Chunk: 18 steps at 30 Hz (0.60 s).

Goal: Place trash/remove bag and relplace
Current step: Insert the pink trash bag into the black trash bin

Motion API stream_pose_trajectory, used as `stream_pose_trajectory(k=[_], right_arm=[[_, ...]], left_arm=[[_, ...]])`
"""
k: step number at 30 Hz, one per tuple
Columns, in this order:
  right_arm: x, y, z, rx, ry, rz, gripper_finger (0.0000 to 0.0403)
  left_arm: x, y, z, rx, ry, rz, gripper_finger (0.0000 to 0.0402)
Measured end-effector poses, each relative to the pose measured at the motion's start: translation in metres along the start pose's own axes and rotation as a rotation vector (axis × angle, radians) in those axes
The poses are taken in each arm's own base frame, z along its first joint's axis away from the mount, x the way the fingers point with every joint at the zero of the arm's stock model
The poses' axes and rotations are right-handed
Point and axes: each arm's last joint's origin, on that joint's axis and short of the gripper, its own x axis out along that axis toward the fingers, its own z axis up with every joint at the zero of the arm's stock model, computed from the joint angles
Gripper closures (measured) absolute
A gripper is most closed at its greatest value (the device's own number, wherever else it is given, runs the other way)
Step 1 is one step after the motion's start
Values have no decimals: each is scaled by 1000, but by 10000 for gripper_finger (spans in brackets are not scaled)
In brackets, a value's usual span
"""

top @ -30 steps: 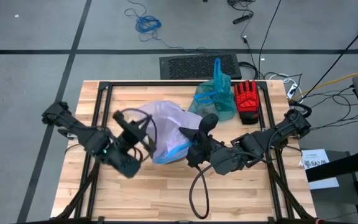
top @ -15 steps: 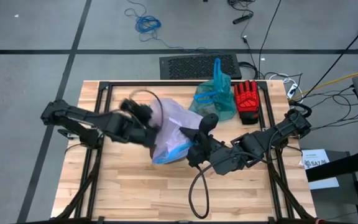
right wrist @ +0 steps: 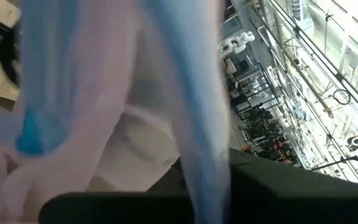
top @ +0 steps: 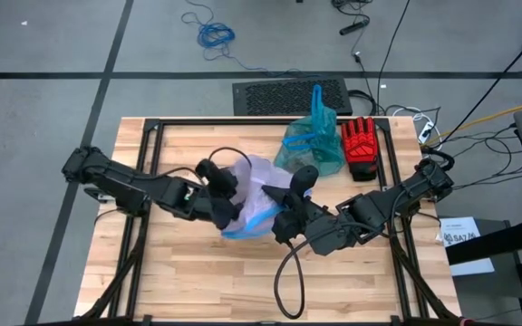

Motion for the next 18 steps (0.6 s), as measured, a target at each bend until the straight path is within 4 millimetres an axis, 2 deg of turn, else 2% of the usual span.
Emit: stream_pose_trajectory(k=[10,15,18], right_arm=[[0,0,-1,4,2,4,403],[4,2,-2,41,-35,97,403],[10,1,-5,65,-42,141,403]], left_arm=[[37,-10,-28,53,150,35,402],[36,-16,-29,51,149,-8,402],[21,-17,-23,41,115,-37,402]])
